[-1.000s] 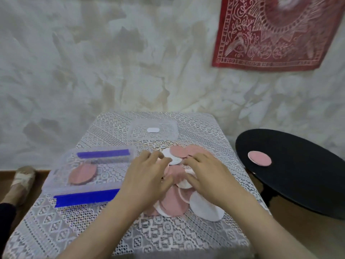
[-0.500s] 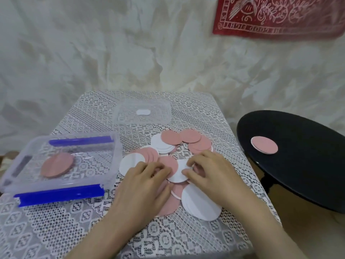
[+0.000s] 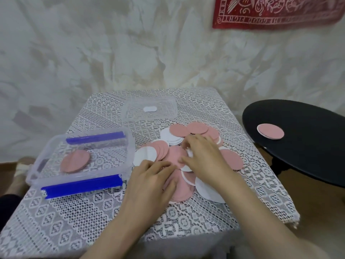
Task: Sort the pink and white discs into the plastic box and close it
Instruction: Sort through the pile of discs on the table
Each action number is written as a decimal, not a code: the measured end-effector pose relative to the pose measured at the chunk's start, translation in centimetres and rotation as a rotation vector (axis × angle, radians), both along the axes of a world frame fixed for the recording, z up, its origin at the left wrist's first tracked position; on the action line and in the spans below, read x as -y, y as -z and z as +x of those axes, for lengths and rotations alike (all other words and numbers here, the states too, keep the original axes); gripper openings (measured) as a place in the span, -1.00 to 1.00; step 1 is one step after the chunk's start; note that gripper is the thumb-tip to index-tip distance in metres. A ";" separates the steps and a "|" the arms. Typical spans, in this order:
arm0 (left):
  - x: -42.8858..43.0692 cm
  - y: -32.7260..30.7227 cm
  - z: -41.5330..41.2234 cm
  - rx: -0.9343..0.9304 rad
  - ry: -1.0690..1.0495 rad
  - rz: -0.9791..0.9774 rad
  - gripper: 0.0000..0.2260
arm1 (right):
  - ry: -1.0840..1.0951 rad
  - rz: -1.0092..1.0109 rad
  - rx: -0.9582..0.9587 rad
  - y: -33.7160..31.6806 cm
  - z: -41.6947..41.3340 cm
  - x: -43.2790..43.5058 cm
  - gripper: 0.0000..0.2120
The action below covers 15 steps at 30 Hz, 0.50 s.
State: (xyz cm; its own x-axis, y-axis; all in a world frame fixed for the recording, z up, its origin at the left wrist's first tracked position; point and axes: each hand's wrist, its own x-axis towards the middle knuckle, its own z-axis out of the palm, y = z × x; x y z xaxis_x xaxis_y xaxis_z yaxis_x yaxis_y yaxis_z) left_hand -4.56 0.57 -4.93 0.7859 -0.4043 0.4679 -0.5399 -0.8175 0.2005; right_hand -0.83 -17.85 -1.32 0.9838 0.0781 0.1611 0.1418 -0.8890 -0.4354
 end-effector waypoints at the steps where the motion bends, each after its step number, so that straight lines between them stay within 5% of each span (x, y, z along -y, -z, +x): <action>1: -0.2 0.1 0.0 -0.008 0.001 -0.004 -0.71 | 0.007 0.043 0.014 0.0 -0.1 -0.2 -0.80; 8: -0.8 -0.3 -0.6 -0.101 -0.044 -0.039 -0.65 | 0.048 0.288 0.134 -0.6 -0.9 1.2 -0.96; 15: 0.0 -2.3 -1.9 -0.248 -0.089 -0.219 -0.59 | -0.060 0.597 -0.013 -1.3 -3.1 1.6 -0.89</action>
State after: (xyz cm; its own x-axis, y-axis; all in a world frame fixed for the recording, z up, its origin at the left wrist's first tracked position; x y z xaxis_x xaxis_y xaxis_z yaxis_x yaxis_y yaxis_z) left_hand -6.42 0.55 -2.63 0.9145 -0.2398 0.3259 -0.3809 -0.7822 0.4930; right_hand -3.88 -19.43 0.03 0.9827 0.0329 0.1825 0.1757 -0.4804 -0.8593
